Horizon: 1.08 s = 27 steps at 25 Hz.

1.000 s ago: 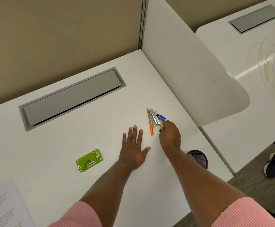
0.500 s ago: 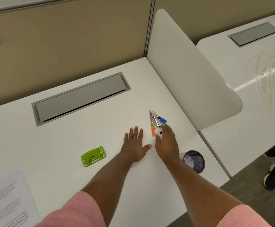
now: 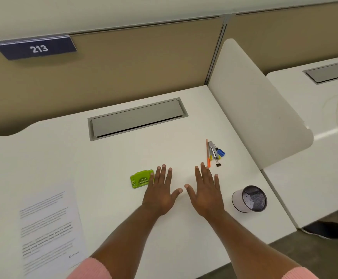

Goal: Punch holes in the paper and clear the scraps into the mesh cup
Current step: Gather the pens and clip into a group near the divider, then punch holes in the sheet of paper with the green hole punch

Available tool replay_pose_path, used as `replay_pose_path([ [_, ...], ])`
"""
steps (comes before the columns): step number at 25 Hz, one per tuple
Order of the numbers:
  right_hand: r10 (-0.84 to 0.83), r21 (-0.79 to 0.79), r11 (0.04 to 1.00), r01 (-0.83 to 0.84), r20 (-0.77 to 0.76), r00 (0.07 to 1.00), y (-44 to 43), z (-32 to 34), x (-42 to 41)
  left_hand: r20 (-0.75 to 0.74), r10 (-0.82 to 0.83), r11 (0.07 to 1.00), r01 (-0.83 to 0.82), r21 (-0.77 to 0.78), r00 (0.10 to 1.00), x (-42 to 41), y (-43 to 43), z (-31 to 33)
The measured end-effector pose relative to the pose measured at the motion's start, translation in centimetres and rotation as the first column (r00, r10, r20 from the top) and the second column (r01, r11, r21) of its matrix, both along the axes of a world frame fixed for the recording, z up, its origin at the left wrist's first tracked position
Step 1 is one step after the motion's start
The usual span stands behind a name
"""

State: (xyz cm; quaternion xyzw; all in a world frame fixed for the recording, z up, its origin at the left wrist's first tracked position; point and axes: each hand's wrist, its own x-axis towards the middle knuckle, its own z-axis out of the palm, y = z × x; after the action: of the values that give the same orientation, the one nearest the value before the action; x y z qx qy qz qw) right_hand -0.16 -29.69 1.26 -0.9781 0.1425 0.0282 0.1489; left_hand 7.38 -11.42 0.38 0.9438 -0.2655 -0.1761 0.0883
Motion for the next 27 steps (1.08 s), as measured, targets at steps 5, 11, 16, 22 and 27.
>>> replay_pose_path([
  [5,0.107,-0.043,0.993,-0.107,-0.014,0.994,3.9,0.7,-1.2,0.053,0.09,0.996,-0.091,0.015,0.995,-2.6,5.9,0.5],
  [11,0.212,-0.037,0.977,-0.211,0.005,0.977,8.7,1.1,-1.7,0.065,0.18,0.983,-0.182,0.015,0.981,-5.6,11.2,0.9],
  [16,0.295,-0.037,0.955,-0.295,0.002,0.955,13.1,1.1,-1.7,0.065,0.276,0.96,-0.278,0.02,0.959,-7.7,15.8,1.2],
  [22,0.405,-0.012,0.914,-0.405,-0.023,0.914,19.1,0.6,-1.3,0.062,0.397,0.915,-0.4,0.052,0.916,-9.9,22.0,1.0],
  [27,0.504,0.002,0.863,-0.505,-0.034,0.863,24.0,-0.4,-1.0,0.073,0.495,0.864,-0.499,0.068,0.866,-11.7,26.4,0.4],
])
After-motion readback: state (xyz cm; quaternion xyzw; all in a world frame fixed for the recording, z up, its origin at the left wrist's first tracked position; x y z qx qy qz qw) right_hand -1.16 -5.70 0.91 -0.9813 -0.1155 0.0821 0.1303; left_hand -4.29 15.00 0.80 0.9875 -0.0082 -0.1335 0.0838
